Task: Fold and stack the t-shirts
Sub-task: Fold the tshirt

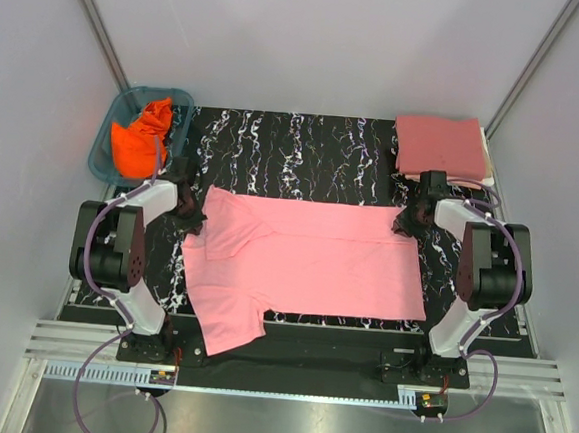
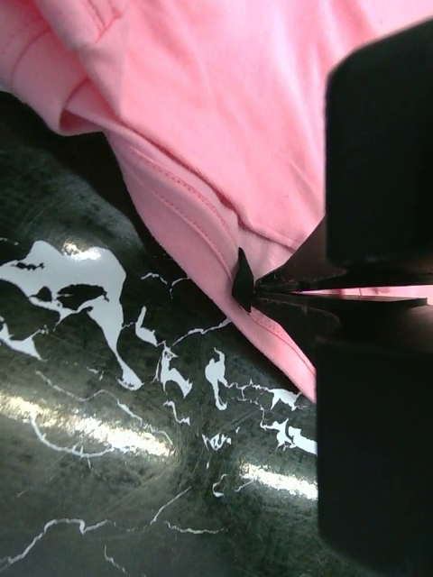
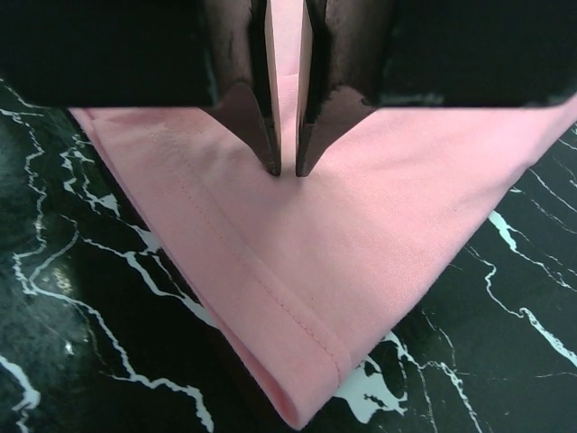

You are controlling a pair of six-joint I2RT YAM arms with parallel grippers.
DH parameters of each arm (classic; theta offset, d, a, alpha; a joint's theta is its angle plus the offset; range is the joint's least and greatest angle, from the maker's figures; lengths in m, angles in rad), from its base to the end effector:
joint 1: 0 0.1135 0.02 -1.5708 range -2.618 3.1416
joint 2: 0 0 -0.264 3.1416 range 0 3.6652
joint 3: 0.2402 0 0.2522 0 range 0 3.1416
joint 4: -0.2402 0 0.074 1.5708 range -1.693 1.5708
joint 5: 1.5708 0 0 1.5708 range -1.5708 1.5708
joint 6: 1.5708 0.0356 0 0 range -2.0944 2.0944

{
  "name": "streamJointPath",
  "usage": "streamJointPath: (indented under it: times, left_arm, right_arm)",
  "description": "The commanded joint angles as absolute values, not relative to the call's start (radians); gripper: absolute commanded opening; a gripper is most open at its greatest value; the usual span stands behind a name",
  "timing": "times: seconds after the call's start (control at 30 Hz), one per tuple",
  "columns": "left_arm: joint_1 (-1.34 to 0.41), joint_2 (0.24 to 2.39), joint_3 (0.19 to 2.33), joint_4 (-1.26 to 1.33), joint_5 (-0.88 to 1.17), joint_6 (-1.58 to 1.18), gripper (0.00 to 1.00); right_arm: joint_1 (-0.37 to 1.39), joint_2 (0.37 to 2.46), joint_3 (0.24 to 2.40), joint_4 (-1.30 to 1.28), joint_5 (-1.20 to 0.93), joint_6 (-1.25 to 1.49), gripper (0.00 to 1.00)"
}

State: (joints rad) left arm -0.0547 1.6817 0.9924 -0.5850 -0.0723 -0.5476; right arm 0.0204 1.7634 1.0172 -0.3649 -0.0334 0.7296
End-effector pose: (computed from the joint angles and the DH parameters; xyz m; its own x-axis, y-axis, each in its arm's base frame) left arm 0.3081 -0.0143 0.1617 -0.8327 -0.4745 -0.2854 -0.4686 0.8785 -0.0931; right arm 0.3397 0.0081 0.1522 -0.6914 0.6522 -0.3108 0.5710 0.7568 0.3180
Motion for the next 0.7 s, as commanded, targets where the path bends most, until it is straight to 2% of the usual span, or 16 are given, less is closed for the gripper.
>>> streamJointPath:
  times: [0.0,0.3,0.67]
  left_arm:
    - [-0.055,1.638,0.983,-0.555,-0.149,-0.584,0.02]
    - [-0.055,1.601,1.104,-0.555,-0.074,-0.571,0.08]
    - [-0.052,1.808,1.210,-0.545,-0.040,-0.548,0.09]
  right_arm:
    - [0.006,1.729,0.973,-0.440,0.055,0.719,0.19]
    - [0.006,1.666,0.960,-0.364,-0.061,0.716,0.20]
    - [0.006,1.698,0.977,-0.368,-0.014,0.703,0.21]
